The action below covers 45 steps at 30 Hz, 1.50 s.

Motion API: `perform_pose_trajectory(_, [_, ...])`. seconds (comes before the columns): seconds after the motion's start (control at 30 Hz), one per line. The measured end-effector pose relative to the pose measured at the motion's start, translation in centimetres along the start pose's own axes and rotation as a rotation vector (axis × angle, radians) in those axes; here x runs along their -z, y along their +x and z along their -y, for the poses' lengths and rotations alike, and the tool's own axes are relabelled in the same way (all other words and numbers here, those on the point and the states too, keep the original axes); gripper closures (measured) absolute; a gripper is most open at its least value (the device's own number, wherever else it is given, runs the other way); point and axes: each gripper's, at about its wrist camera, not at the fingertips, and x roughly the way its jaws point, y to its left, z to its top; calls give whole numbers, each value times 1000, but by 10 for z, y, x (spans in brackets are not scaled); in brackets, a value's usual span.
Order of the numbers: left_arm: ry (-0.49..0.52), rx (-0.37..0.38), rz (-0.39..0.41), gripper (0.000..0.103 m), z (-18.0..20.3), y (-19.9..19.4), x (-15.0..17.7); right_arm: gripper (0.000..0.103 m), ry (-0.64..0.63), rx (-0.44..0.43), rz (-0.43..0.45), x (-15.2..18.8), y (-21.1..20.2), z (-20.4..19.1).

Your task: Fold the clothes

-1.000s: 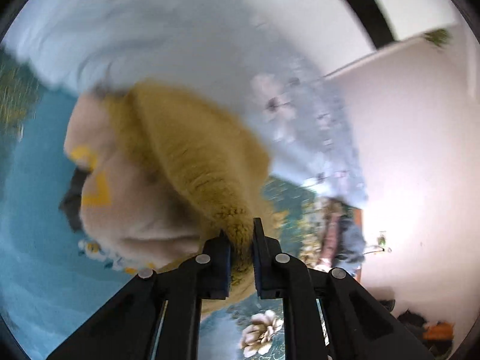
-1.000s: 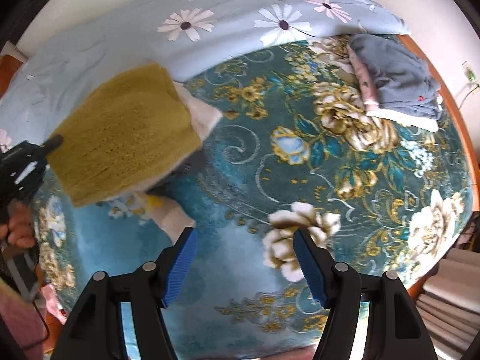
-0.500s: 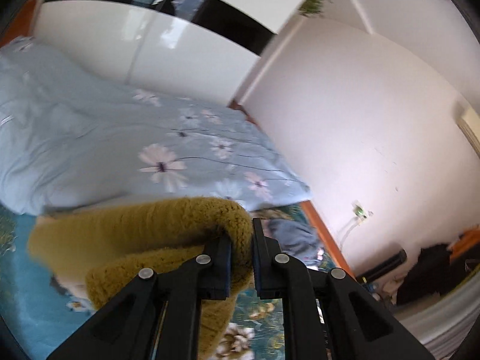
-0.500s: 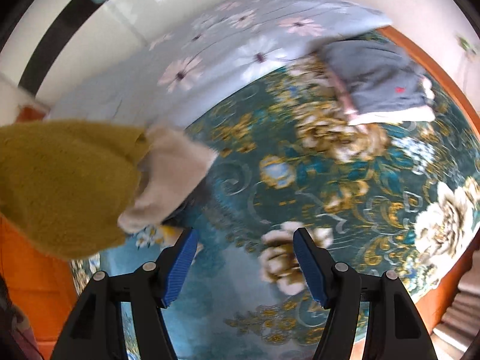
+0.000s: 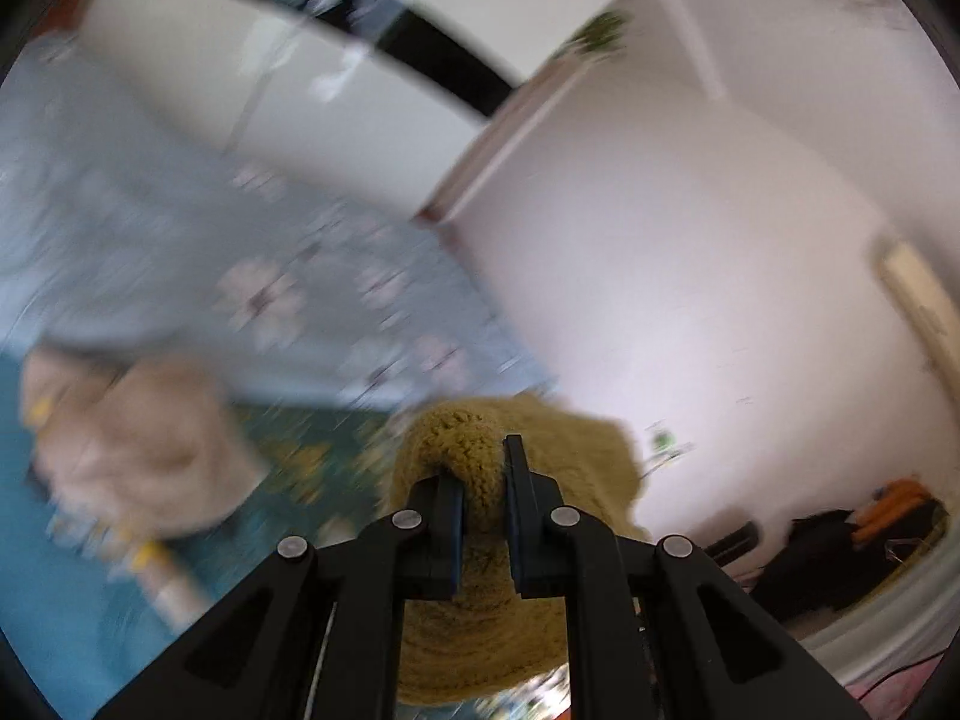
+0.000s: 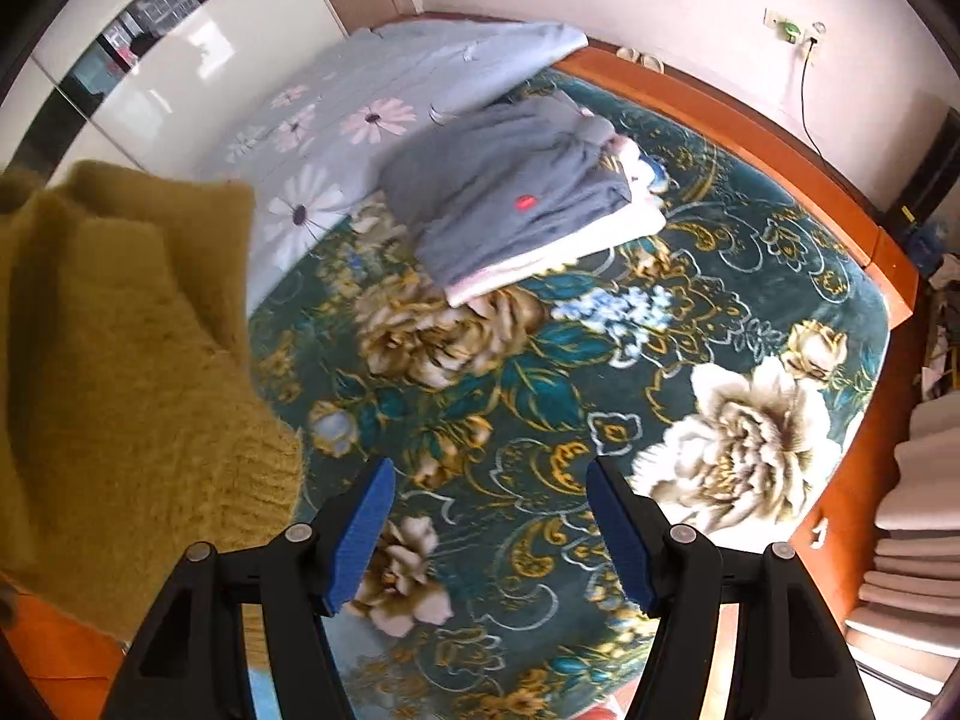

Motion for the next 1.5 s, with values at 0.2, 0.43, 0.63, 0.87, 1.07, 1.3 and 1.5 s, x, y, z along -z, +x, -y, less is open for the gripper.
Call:
perform_pose_trajectory(0.2, [-245,-352,-306,91,-121,56,82,33,-121,-29,-69,29,11,-38])
perform_pose_trajectory(0.43, [-559,-493,-357,91,-235,29,152,33,-264,-27,-47,47,-12,-82])
perform_pose_trajectory(0.63, [-503,-517,-347,91,-264,15,100,33,-231,20,-72,52,-9,-97])
perform_pose_trajectory(0.87, [-530,-570,-446,83,-302,26,91,33,-283,27,-168,84,23,-144])
perform_pose_trajectory(1.07, [-386,-635,-417,70,-277,2,85,33,-329,31,-274,115,63,-174])
perform_pose_trajectory(1.3, [0,-450,-562,47,-187,53,96,33,-423,66,-407,143,114,-200])
perform_pose_trajectory(1.5, [308,-402,-778,47,-138,118,158,33,-468,64,-443,135,131,-219])
